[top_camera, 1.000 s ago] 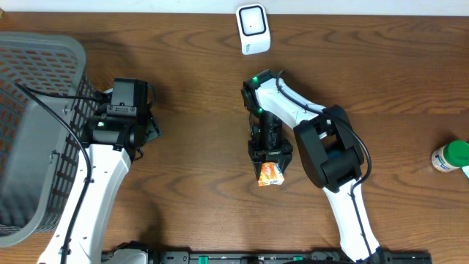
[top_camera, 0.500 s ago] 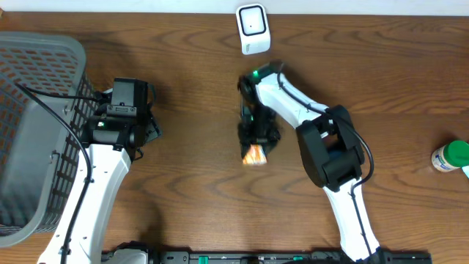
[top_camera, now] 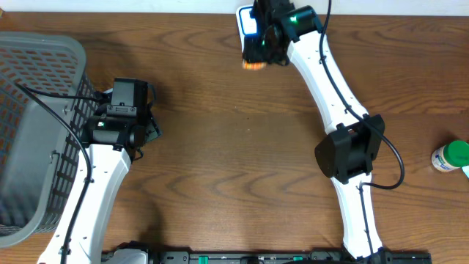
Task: Scan the item barcode
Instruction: 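Raise the orange pack with the right gripper up to the scanner, then hold the orange pack in front of the scanner with the right gripper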
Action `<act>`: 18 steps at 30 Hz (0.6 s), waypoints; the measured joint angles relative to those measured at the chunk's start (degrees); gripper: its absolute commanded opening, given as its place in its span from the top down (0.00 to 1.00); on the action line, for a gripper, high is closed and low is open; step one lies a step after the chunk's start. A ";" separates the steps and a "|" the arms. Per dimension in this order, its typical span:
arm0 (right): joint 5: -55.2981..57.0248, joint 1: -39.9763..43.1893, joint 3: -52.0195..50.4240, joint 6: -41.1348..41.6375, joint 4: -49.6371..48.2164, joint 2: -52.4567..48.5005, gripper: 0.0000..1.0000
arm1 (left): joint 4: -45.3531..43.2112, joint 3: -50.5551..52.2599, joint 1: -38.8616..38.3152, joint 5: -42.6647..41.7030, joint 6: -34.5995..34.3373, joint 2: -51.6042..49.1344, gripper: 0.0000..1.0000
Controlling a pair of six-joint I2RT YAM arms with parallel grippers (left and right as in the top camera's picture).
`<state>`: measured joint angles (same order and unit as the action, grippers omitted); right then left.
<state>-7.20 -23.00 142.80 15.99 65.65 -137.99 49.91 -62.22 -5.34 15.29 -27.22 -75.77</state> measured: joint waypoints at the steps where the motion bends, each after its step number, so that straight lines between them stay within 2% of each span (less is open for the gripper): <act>1: 1.68 0.00 0.02 0.00 -2.14 0.00 0.55 | 0.00 0.00 0.00 0.00 0.02 0.00 0.20; 11: 10.45 -0.04 -0.13 -1.20 -24.11 -1.95 0.51 | 0.00 0.00 0.00 0.00 0.00 0.00 0.19; 18: 13.11 -0.04 -0.13 -3.89 -39.74 -9.66 0.50 | 0.04 0.00 0.00 0.00 0.02 0.00 0.20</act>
<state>5.91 -23.05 142.67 12.10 25.91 -147.65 49.95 -62.22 -5.34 15.29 -27.20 -75.77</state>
